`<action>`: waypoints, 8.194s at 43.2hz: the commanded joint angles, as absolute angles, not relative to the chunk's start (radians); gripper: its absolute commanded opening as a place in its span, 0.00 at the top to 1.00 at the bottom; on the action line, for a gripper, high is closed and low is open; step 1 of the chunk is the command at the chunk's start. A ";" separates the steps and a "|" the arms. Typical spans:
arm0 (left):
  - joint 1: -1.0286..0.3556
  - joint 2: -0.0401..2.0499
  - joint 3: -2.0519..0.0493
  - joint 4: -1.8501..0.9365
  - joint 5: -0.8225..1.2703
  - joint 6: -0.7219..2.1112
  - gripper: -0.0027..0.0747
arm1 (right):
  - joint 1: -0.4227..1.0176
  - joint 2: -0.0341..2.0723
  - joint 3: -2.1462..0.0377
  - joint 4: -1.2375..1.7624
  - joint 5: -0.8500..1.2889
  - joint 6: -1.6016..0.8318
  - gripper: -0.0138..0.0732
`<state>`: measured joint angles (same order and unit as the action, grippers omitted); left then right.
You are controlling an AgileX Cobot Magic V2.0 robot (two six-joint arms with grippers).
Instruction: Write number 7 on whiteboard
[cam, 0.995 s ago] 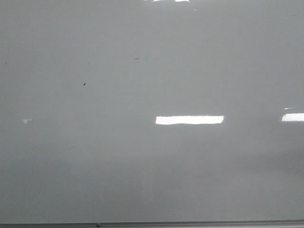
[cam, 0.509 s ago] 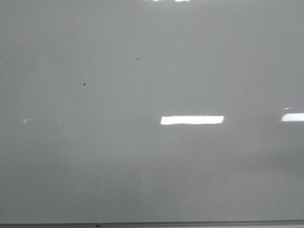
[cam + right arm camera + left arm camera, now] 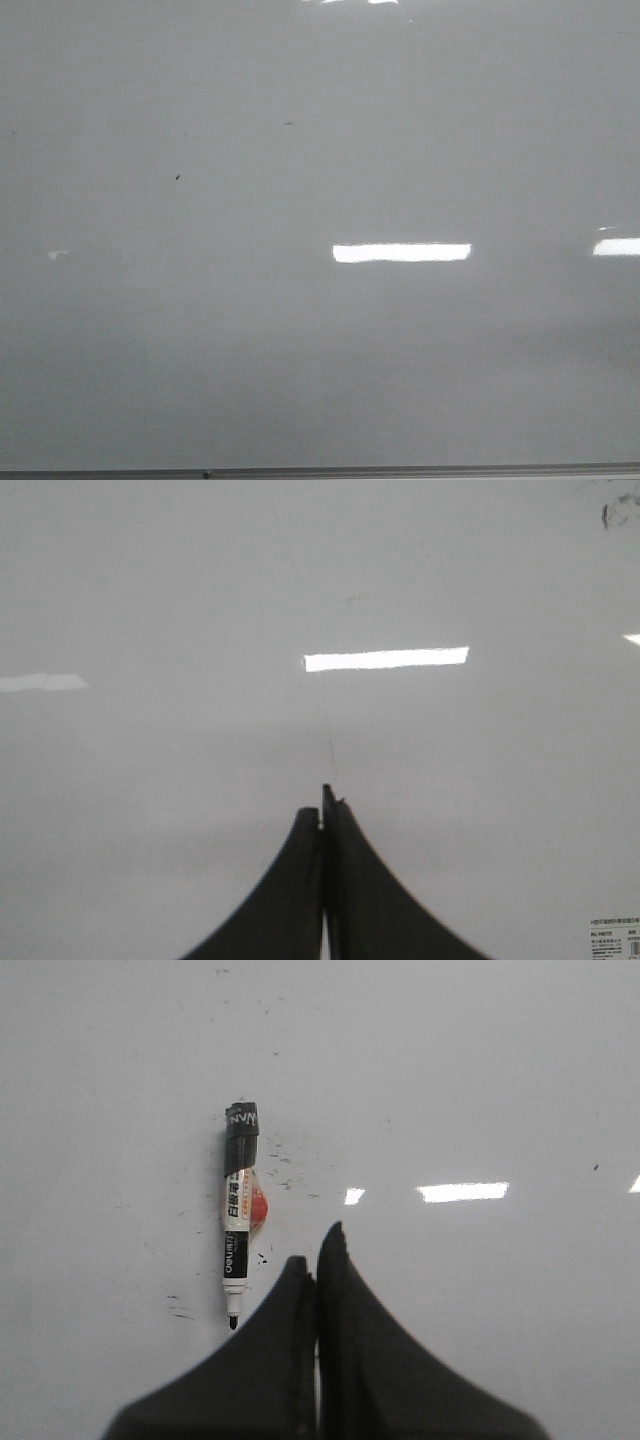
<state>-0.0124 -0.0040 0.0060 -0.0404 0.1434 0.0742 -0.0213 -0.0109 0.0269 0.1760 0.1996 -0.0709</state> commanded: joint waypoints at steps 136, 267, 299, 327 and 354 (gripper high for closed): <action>0.101 1.461 -0.680 0.580 0.015 -0.406 0.21 | -0.024 0.285 -0.406 0.186 0.335 -0.074 0.08; -1.150 1.131 -0.799 0.422 0.545 0.190 0.94 | 0.857 1.146 -0.994 0.457 0.672 -0.680 0.08; -1.149 1.099 -0.799 0.414 0.481 0.180 0.94 | 0.857 1.147 -0.994 0.466 0.698 -0.680 0.91; -1.098 0.748 -0.721 0.210 0.647 0.128 0.40 | 0.855 1.146 -0.994 0.464 0.591 -0.680 0.92; -1.098 0.361 -0.539 0.052 0.619 0.126 0.99 | 0.813 1.177 -0.995 0.466 0.473 -0.539 0.91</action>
